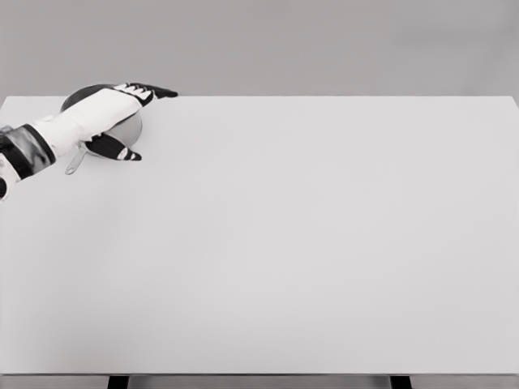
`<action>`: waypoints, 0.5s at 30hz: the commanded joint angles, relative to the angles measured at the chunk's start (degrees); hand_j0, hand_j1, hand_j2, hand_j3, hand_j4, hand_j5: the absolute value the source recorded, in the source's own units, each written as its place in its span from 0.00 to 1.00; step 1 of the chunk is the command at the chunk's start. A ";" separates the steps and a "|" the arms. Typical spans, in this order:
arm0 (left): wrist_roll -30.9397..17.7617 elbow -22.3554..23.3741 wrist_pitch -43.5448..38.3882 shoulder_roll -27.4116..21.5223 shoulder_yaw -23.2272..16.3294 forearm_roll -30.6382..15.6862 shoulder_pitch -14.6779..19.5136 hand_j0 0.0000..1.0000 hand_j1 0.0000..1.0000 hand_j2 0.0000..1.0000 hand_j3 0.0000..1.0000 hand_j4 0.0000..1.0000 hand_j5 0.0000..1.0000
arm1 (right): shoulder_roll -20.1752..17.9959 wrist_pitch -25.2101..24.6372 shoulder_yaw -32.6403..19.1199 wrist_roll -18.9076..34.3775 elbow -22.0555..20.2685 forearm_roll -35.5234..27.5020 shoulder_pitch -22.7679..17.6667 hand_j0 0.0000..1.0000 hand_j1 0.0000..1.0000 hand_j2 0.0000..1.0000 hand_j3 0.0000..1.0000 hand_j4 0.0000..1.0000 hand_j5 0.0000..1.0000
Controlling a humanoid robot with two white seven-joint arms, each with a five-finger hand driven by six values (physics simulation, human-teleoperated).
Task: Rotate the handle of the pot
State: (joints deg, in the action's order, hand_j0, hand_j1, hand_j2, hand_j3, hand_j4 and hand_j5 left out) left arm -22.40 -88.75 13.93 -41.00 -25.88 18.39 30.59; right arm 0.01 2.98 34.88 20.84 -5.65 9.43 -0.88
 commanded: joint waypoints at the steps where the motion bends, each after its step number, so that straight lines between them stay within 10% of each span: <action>1: -0.01 -0.02 -0.05 -0.04 -0.49 -0.11 -0.09 1.00 1.00 1.00 1.00 1.00 1.00 | -0.01 -0.08 0.01 -0.01 0.11 -0.03 -0.09 1.00 1.00 1.00 1.00 1.00 1.00; 15: 0.25 2.62 9.00 -3.47 -0.40 2.62 0.70 1.00 1.00 1.00 1.00 1.00 1.00 | -0.01 -0.08 -0.07 -0.01 0.11 -0.03 -0.53 1.00 1.00 1.00 1.00 1.00 1.00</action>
State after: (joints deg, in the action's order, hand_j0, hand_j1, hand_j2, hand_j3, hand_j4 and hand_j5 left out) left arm -22.30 -86.47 20.74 -43.25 -26.50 21.35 32.08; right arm 0.01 2.89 34.79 20.81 -5.50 9.40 -1.41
